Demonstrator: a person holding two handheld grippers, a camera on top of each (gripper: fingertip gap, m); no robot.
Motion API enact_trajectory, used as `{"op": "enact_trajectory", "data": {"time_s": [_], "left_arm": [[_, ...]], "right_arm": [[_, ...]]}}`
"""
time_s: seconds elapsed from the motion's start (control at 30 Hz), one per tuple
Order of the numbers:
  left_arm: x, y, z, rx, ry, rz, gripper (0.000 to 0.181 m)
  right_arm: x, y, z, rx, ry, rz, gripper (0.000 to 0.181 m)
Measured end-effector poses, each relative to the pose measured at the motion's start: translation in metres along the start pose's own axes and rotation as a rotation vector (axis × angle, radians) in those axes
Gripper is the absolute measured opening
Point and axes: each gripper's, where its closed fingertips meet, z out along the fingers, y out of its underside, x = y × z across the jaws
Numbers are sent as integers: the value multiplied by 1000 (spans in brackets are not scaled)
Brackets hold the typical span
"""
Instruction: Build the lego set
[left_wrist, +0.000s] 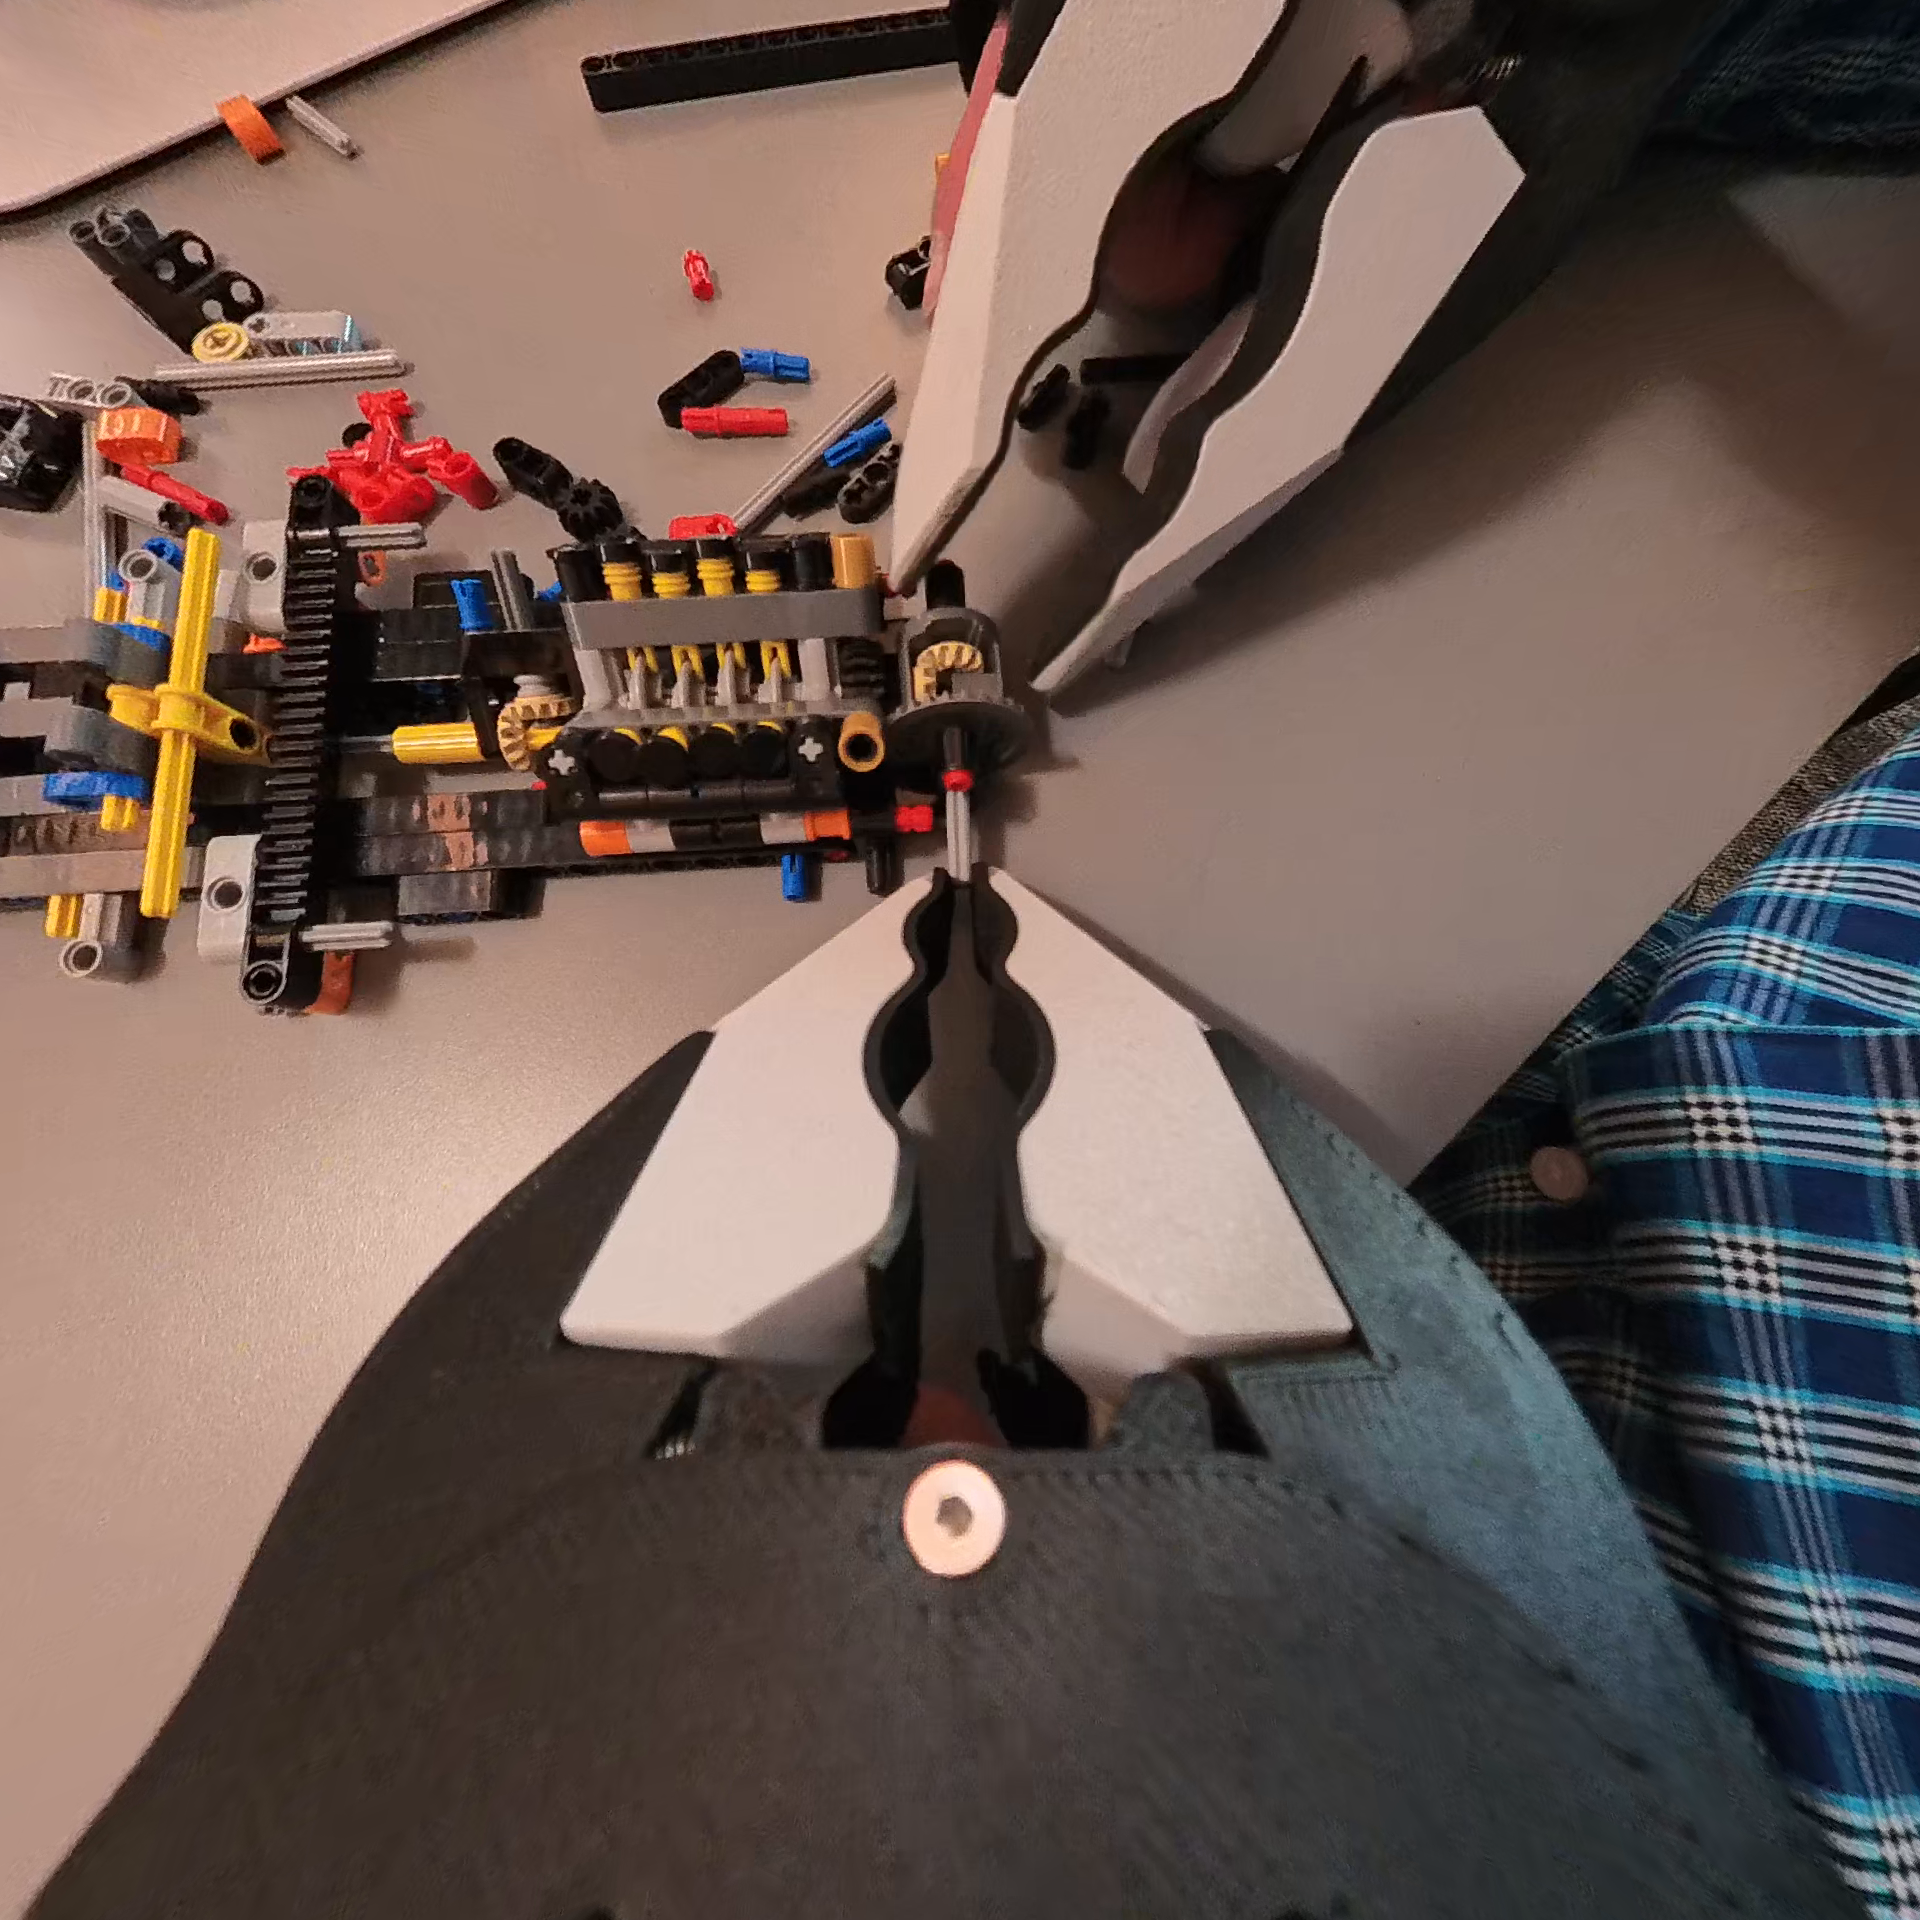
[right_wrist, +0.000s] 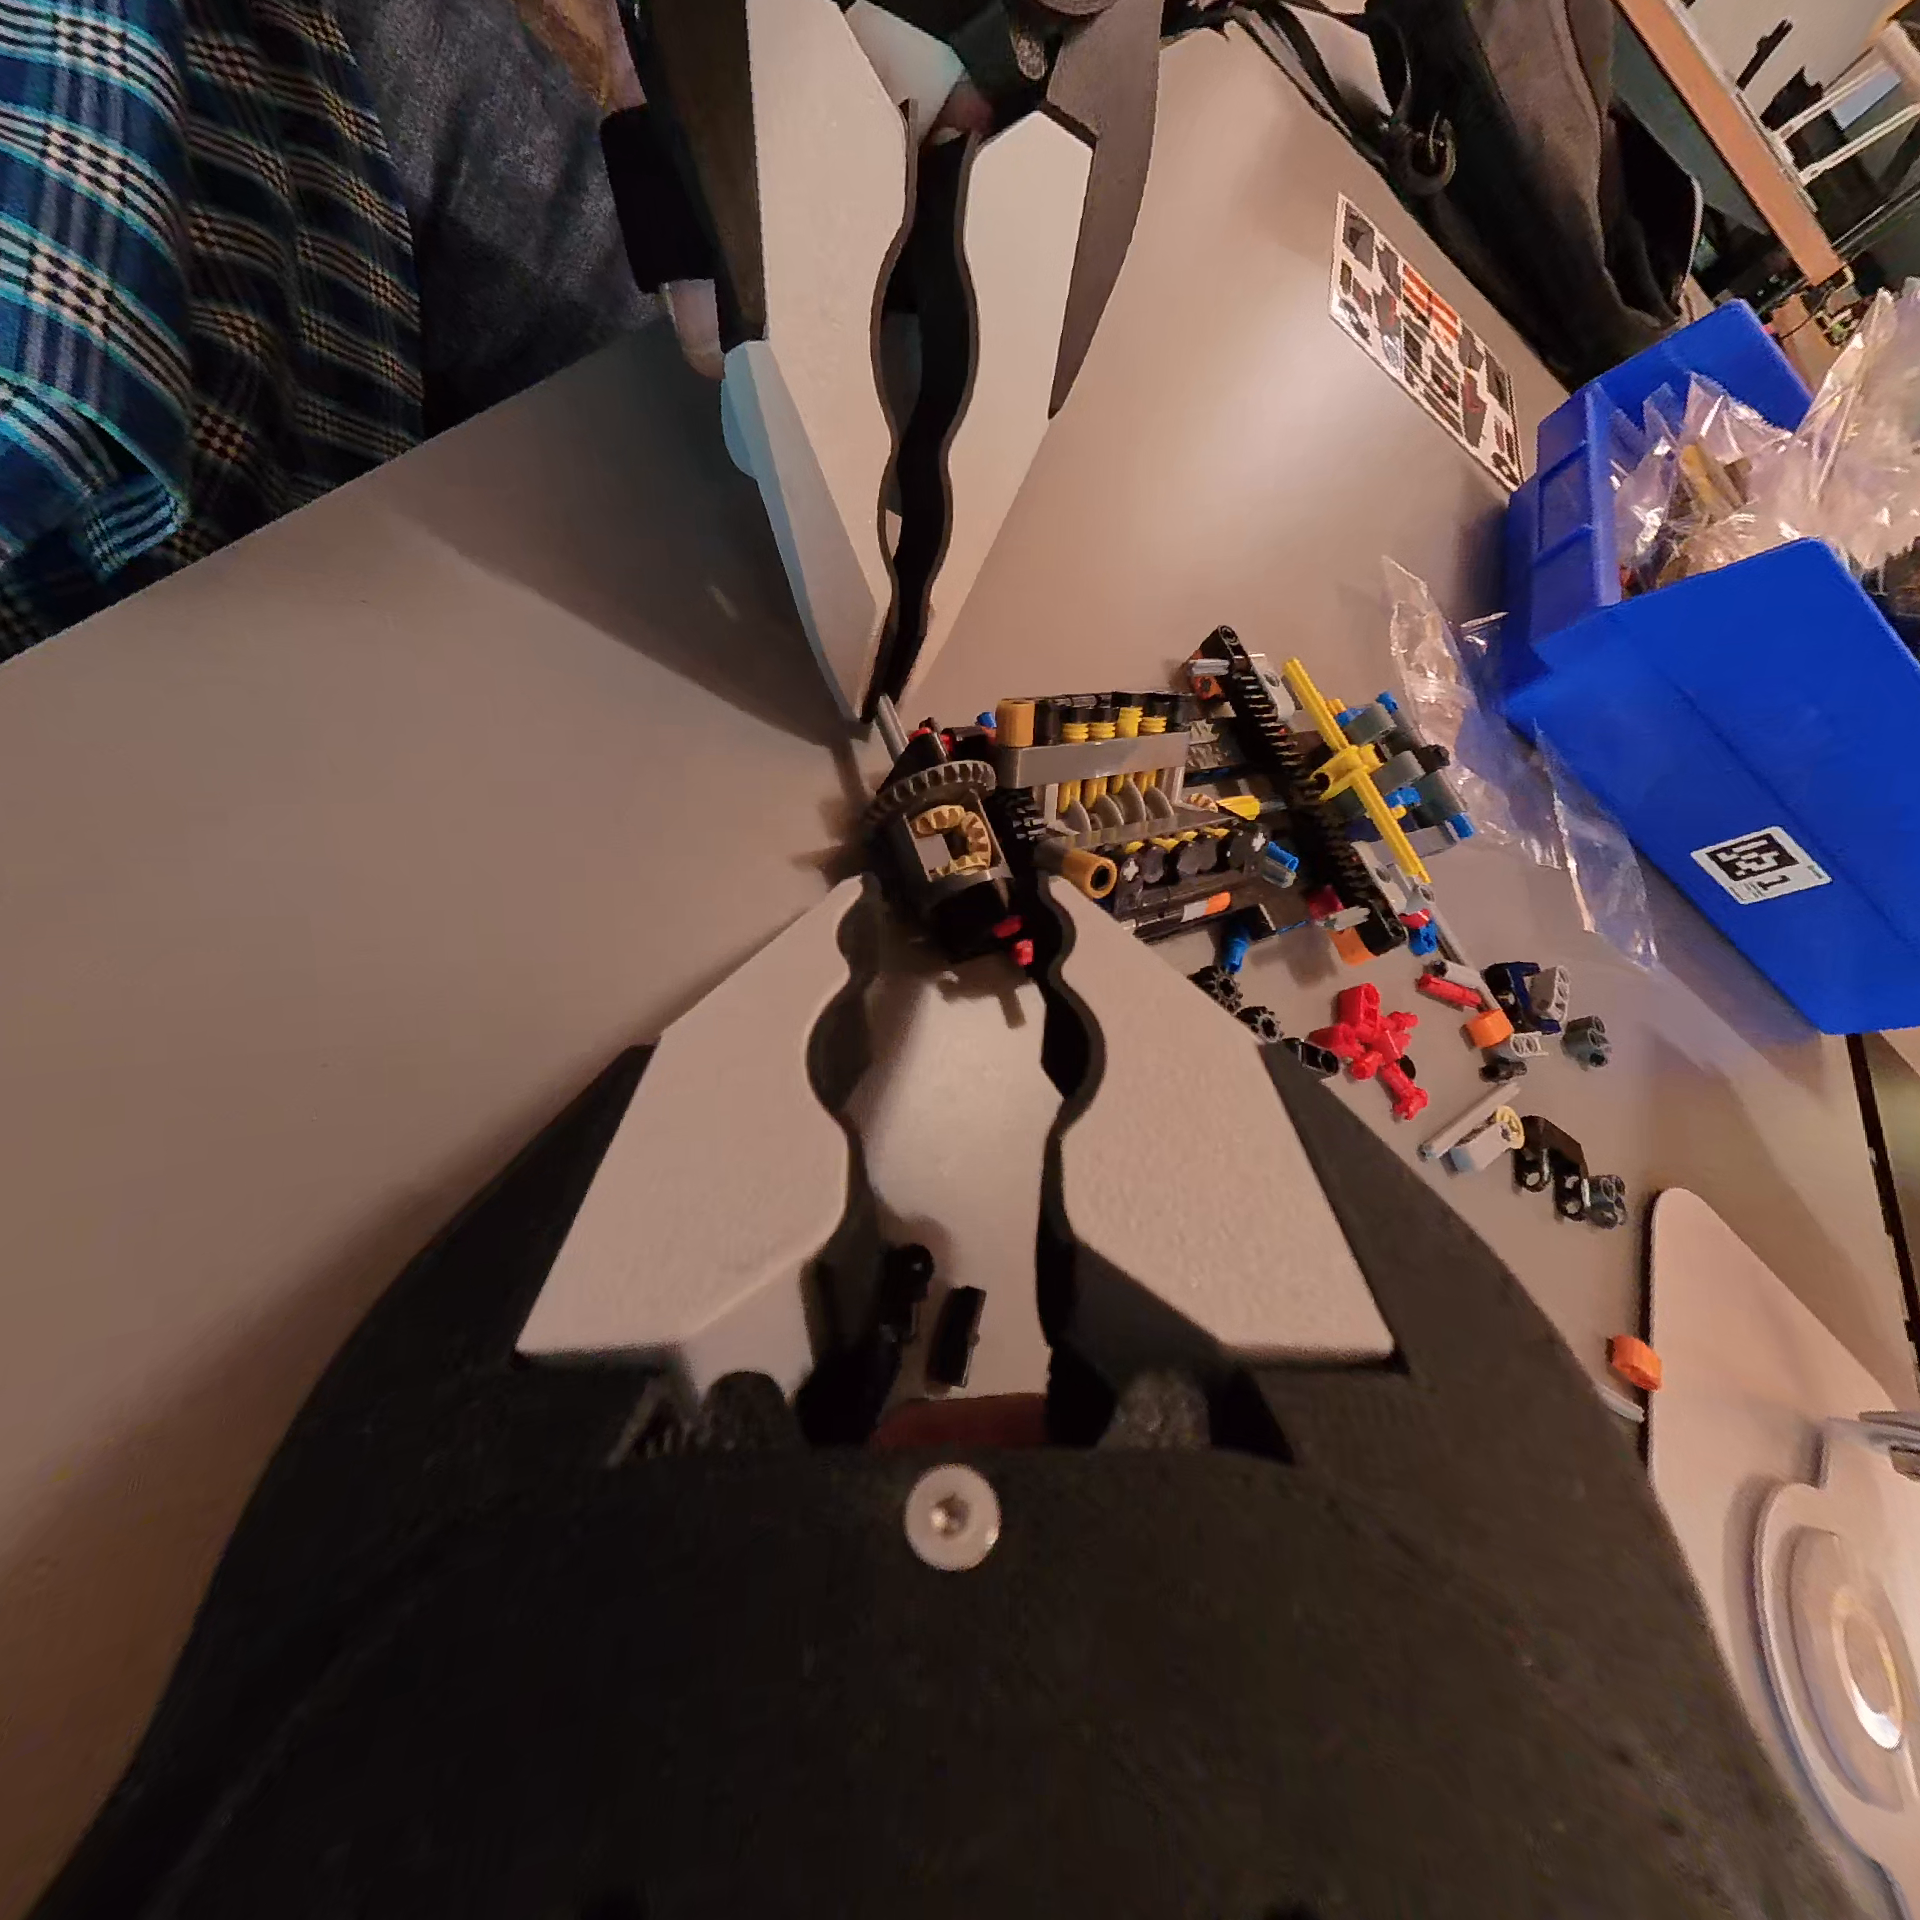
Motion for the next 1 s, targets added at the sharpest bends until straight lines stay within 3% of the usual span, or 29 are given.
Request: {"op": "enact_trajectory", "data": {"time_s": [1.0], "left_arm": [[-1,-1,-1,19,17,-30,2]], "right_arm": [[0,-3,-6,2,28,15,33]]}}
